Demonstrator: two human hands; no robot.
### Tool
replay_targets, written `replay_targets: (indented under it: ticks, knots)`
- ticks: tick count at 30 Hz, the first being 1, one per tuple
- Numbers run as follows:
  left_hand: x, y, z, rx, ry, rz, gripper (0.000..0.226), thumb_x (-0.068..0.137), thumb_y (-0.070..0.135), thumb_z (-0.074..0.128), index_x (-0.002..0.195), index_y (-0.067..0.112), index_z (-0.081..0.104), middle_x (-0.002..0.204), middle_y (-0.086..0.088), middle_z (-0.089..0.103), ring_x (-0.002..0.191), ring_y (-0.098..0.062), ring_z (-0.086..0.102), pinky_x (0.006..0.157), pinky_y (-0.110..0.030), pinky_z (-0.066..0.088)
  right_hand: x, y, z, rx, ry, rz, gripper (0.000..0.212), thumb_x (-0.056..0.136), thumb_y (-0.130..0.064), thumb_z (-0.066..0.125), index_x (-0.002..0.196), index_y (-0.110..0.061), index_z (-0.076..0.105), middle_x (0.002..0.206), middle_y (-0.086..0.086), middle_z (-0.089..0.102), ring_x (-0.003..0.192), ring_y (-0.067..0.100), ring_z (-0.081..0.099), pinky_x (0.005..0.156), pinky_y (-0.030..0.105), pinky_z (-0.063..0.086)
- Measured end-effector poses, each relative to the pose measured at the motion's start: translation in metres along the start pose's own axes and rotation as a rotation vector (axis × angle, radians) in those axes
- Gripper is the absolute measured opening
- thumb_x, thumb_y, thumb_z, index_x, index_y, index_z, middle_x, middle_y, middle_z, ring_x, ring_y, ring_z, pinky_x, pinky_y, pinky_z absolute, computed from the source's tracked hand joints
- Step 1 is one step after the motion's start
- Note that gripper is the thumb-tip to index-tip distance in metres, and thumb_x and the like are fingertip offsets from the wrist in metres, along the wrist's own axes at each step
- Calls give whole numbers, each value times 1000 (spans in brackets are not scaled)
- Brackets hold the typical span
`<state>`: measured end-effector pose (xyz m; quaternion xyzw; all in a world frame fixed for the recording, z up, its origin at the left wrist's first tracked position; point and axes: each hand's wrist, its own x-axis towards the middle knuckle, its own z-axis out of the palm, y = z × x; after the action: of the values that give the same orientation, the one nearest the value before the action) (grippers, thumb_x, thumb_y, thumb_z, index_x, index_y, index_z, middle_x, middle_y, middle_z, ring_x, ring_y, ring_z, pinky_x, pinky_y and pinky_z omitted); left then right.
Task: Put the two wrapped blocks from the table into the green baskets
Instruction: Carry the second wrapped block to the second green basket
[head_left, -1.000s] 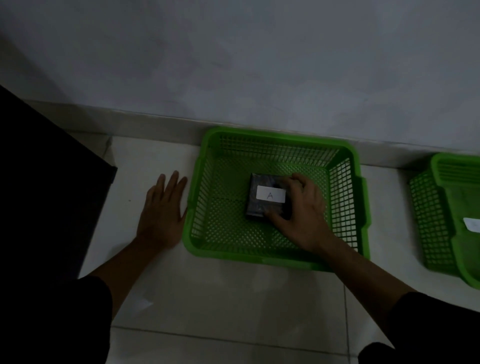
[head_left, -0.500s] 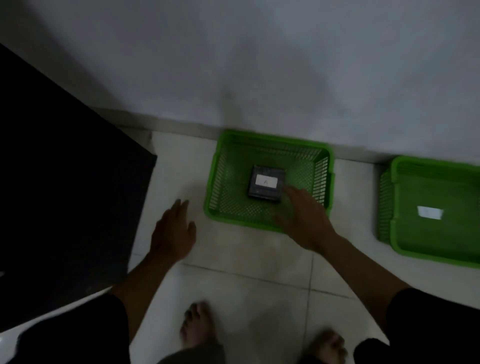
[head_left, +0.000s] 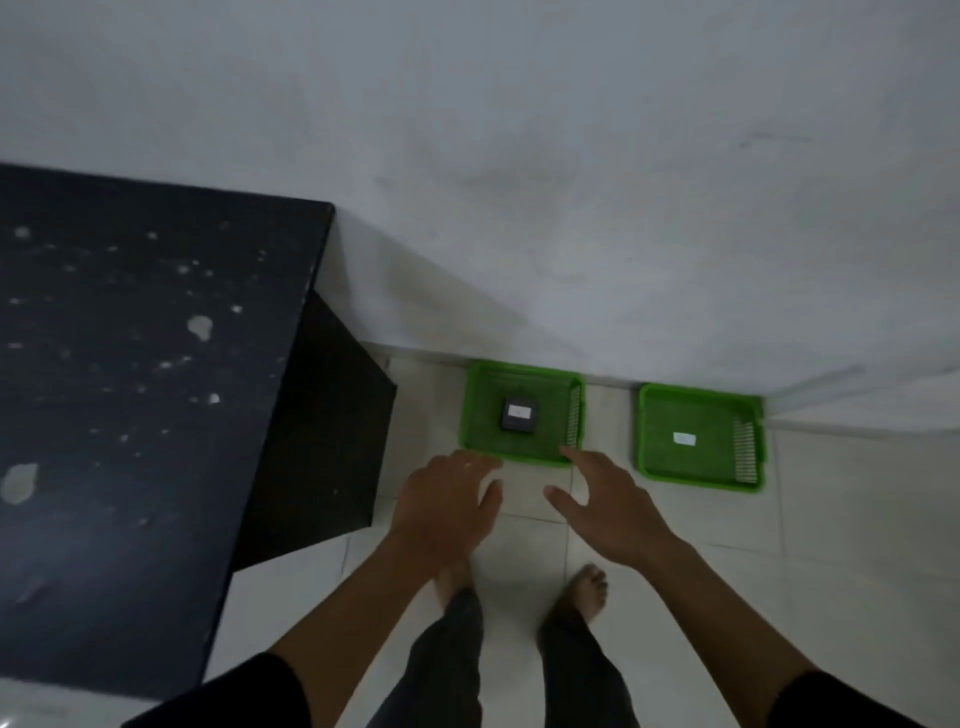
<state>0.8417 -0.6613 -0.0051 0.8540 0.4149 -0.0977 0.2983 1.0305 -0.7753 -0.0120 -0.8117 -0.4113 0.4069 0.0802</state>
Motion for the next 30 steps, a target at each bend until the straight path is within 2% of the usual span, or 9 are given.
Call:
replay_targets:
  ticks: [7, 19, 25, 27, 30]
  knots:
    - [-57, 1, -36, -26, -29, 45, 43, 99, 45, 40, 137, 29, 50, 141, 6, 52, 123, -16, 52, 100, -37, 44, -63, -54, 14, 90, 49, 71, 71, 96, -56, 51, 156, -24, 28, 160, 5, 31, 142, 28, 33, 113, 43, 31]
    - [-128, -7, -32, 59, -42, 109, 45, 99, 41, 40, 140, 24, 48, 141, -1, 52, 120, -21, 54, 98, -41, 46, -157, -55, 57, 104, 121, 109, 70, 96, -54, 51, 155, -22, 29, 158, 6, 34, 141, 28, 34, 111, 39, 31]
    - [-207, -14, -28, 93, -9, 58, 43, 97, 48, 39, 134, 30, 52, 134, 2, 59, 115, -21, 59, 96, -42, 49, -229, -58, 87, 143, 176, 74, 73, 96, -56, 51, 156, -23, 26, 159, 7, 33, 142, 28, 33, 114, 43, 31]
    - [-240, -20, -29, 76, 20, 50, 42, 96, 49, 39, 132, 31, 53, 131, 2, 61, 113, -20, 60, 94, -42, 49, -255, -60, 100, 169, 155, 58, 72, 95, -56, 51, 156, -23, 27, 159, 7, 33, 143, 27, 34, 115, 45, 31]
    - [-288, -33, -34, 98, -18, 27, 42, 96, 50, 39, 130, 31, 54, 128, 1, 63, 113, -21, 60, 95, -43, 49, -289, -67, 120, 162, 109, 65, 69, 95, -56, 51, 154, -23, 32, 157, 8, 36, 140, 27, 38, 112, 41, 34]
